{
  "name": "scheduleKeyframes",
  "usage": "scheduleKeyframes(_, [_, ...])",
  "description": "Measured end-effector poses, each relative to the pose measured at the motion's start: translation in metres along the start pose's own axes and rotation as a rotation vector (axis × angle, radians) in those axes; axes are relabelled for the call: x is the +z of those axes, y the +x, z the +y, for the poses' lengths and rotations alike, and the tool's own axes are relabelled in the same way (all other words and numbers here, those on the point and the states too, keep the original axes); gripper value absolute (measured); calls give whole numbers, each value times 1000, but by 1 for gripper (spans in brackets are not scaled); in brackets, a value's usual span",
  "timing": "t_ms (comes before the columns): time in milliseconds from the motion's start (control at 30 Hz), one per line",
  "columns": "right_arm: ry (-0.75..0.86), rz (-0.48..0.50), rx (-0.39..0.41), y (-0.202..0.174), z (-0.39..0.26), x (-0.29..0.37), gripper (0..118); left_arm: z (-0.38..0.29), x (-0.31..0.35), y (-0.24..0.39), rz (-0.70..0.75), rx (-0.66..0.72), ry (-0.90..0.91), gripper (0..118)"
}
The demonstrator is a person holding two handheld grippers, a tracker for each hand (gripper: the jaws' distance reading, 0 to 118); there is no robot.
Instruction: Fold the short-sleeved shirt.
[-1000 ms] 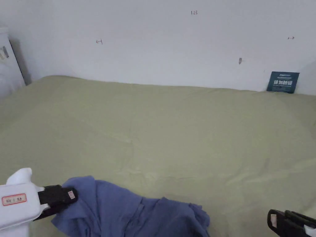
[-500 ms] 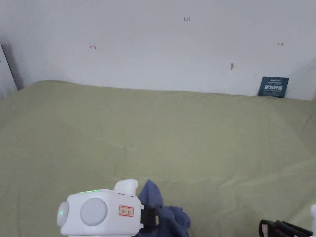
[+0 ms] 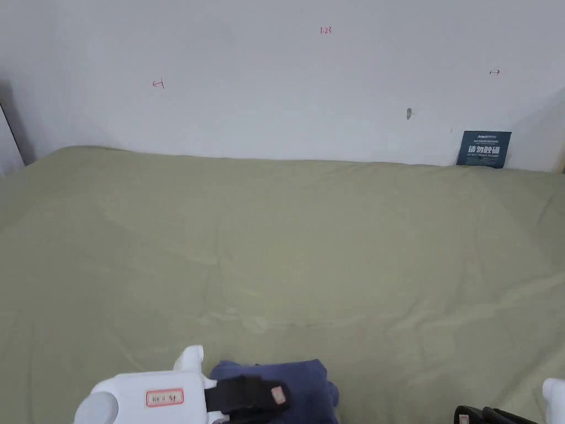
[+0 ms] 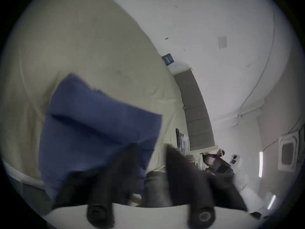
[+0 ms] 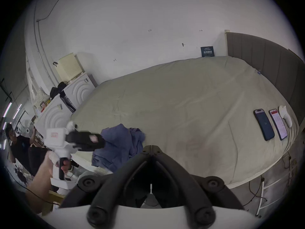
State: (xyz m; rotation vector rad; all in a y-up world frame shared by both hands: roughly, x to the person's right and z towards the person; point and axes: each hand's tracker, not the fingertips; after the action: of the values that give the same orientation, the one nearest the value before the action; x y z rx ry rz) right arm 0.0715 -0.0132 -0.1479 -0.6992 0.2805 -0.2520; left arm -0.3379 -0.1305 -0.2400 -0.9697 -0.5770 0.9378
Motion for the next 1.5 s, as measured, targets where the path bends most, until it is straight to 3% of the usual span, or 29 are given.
scheduleKeyframes(33, [0, 5, 0, -1, 0, 0, 1, -6, -8, -6, 26, 3, -9, 6])
scheduleKeyframes(67, [1, 8, 0, -1, 0, 0, 1, -15, -20, -8, 58, -31, -14, 0])
scheduleKeyframes(233, [16, 9, 3, -4, 1, 5, 1, -58, -92, -19, 46, -2, -163, 0])
scheduleKeyframes(400, [19, 6, 9, -6, 2, 4, 1, -77, -121, -13, -5, 36, -159, 0])
scheduleKeyframes(533, [5, 51, 41, -13, 5, -8, 1, -51, -65, 20, -81, -69, -85, 0])
scheduleKeyframes(600, [10, 133, 53, -18, 9, -22, 1, -30, -18, 34, -72, -127, -12, 0])
scheduleKeyframes(733, [-92, 373, 44, -34, 14, -84, 1, 9, 74, 26, 85, -180, 184, 0])
scheduleKeyframes(800, [-172, 541, -18, -42, 4, -127, 1, 21, 103, 5, 164, -135, 227, 0])
scheduleKeyframes(867, [-294, 785, -146, -45, -11, -174, 1, 27, 116, -19, 183, -55, 202, 0])
scheduleKeyframes(900, [-339, 853, -212, -44, -19, -199, 1, 27, 118, -28, 195, -36, 202, 0])
scheduleKeyframes(933, [-399, 872, -264, -43, -27, -221, 1, 27, 117, -36, 206, -26, 176, 0])
scheduleKeyframes(1100, [-503, 690, -367, -2, -44, -283, 1, 19, 98, -54, 137, 9, 48, 0])
scheduleKeyframes(1133, [-489, 665, -424, 12, -46, -287, 1, 18, 93, -57, 110, 19, 37, 0])
scheduleKeyframes(1200, [-432, 747, -575, 35, -49, -288, 1, 19, 86, -61, 68, 39, 25, 0])
scheduleKeyframes(1233, [-419, 767, -603, 41, -50, -287, 1, 20, 82, -62, 40, 48, 9, 0])
scheduleKeyframes(1300, [-401, 740, -552, 50, -52, -284, 1, 22, 73, -66, -11, 50, -20, 0])
scheduleKeyframes(1367, [-401, 756, -584, 55, -55, -285, 1, 24, 60, -70, -6, 62, -20, 14])
scheduleKeyframes(1433, [-397, 773, -583, 54, -57, -285, 1, 26, 42, -76, 3, 77, -56, 40])
scheduleKeyframes(1500, [-393, 774, -578, 52, -57, -285, 1, 23, 26, -83, 20, 106, -106, 53])
